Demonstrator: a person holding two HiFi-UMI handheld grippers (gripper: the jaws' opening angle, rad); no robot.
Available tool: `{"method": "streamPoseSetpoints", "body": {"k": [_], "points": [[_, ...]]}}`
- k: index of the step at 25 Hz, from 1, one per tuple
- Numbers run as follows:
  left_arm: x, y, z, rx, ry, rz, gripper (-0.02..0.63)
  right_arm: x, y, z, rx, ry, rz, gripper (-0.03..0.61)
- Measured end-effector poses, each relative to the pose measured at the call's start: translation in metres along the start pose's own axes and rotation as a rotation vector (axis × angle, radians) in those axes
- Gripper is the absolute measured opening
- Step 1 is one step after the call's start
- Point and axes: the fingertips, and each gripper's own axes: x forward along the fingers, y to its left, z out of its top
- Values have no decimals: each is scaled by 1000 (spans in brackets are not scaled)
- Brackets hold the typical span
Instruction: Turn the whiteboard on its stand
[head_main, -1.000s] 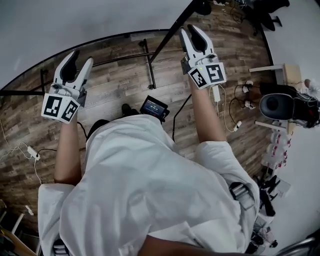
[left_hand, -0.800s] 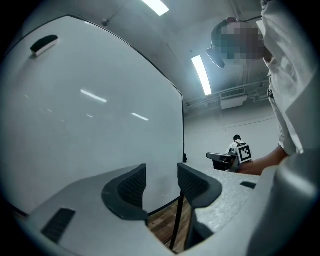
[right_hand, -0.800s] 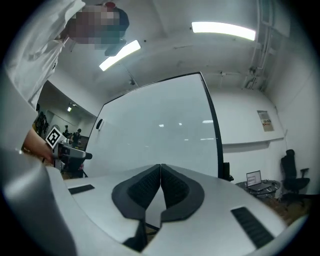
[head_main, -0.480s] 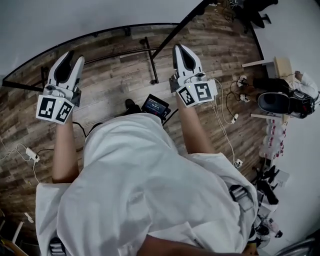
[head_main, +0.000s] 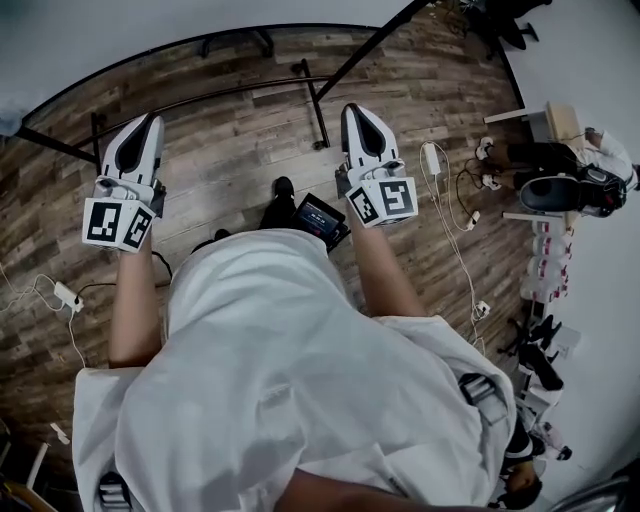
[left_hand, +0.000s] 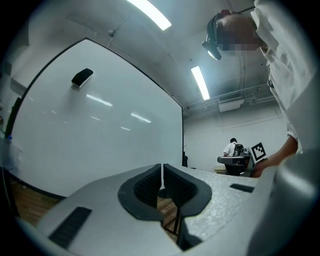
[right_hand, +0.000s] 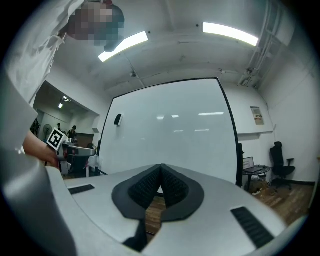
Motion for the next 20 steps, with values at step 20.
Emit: {"method": "streamPoseSetpoints", "body": {"k": [20], "points": [[8, -69, -29, -87, 37, -42, 20, -62, -2, -26, 7, 67, -16, -3]]}}
